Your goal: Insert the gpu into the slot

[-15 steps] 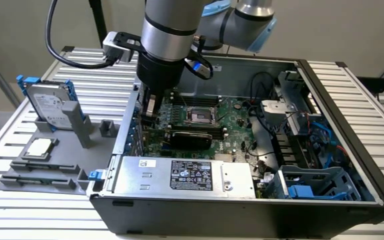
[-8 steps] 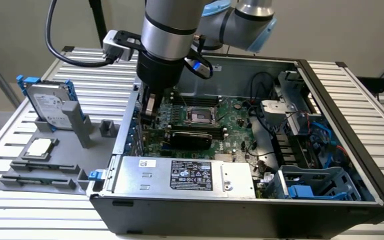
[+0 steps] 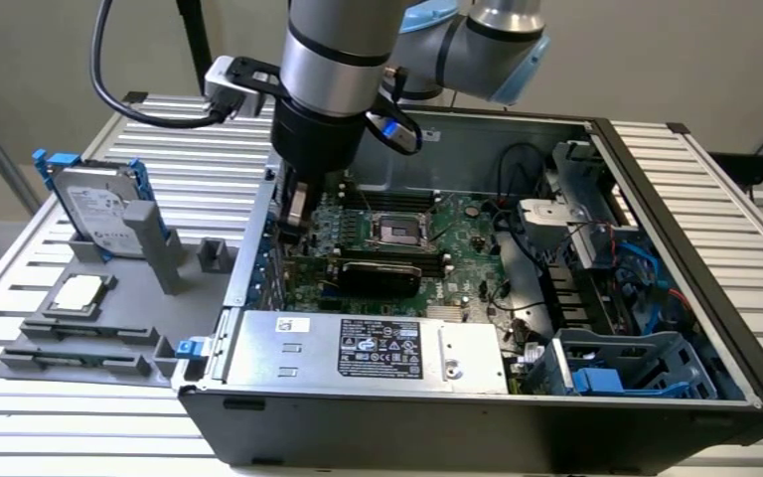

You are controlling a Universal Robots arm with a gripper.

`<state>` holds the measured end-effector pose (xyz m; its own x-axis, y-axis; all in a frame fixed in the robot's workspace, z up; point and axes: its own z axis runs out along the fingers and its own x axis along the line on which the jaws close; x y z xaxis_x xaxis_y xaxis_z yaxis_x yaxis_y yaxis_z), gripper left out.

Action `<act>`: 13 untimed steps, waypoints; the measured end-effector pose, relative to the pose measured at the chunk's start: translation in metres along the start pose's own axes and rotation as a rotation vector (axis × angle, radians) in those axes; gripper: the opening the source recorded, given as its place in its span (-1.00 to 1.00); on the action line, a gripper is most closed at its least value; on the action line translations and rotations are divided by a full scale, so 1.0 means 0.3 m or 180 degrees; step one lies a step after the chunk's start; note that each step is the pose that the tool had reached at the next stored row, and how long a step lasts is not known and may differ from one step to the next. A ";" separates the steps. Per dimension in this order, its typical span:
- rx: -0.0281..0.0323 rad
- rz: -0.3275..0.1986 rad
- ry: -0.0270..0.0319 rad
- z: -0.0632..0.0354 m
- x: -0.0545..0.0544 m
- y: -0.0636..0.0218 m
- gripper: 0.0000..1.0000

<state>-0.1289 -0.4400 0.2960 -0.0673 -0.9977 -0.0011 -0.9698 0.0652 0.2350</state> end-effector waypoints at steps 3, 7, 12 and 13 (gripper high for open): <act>-0.0015 0.0015 -0.0002 -0.003 -0.003 0.002 -0.79; -0.0028 0.0035 -0.0006 -0.005 -0.005 0.004 -0.79; -0.0033 0.0060 -0.0012 -0.006 -0.007 0.006 -0.79; -0.0033 0.0064 -0.0013 -0.005 -0.007 0.007 -0.79</act>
<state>-0.1303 -0.4379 0.2980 -0.0877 -0.9961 -0.0003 -0.9657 0.0850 0.2452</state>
